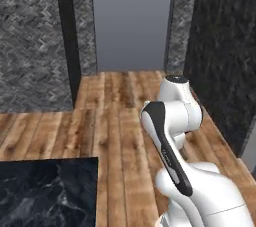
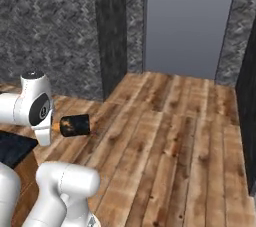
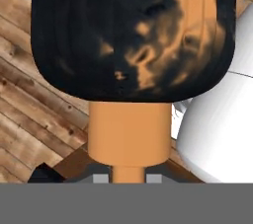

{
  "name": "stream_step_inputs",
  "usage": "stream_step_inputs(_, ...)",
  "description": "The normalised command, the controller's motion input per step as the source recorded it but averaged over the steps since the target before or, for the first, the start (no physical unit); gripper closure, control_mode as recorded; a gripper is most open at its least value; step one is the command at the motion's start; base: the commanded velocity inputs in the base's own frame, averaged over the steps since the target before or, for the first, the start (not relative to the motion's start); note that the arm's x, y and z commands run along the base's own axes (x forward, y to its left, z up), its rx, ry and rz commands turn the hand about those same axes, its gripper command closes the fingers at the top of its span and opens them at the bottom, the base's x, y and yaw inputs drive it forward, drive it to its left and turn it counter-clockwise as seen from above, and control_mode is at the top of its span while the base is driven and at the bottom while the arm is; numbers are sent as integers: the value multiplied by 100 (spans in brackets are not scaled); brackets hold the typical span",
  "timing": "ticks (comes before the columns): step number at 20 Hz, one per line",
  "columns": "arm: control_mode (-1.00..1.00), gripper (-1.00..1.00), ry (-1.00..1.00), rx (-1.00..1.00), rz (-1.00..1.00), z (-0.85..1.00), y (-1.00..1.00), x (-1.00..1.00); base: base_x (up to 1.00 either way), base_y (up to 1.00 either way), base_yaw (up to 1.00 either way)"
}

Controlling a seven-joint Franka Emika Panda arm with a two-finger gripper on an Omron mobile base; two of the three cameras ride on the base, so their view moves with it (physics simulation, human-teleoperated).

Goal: Restock the sink supplies by placing the sponge and soap dispenser on the counter and next to the sink. Make sure the soap dispenser is upright.

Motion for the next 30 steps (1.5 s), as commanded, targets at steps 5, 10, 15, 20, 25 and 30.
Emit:
stream_step_inputs(5,100,100,0,0,0,0,0,0,35,11,76)
stream_step_inputs(10,100,100,0,0,0,0,0,0,34,-21,74)
stream_step_inputs(15,100,100,0,0,0,0,0,0,35,-73,59)
stream_step_inputs(20,100,100,0,0,0,0,0,0,27,-75,55)
stream_step_inputs(25,100,100,0,0,0,0,0,0,24,-74,51)
stream_step_inputs(30,100,100,0,0,0,0,0,0,17,-73,53)
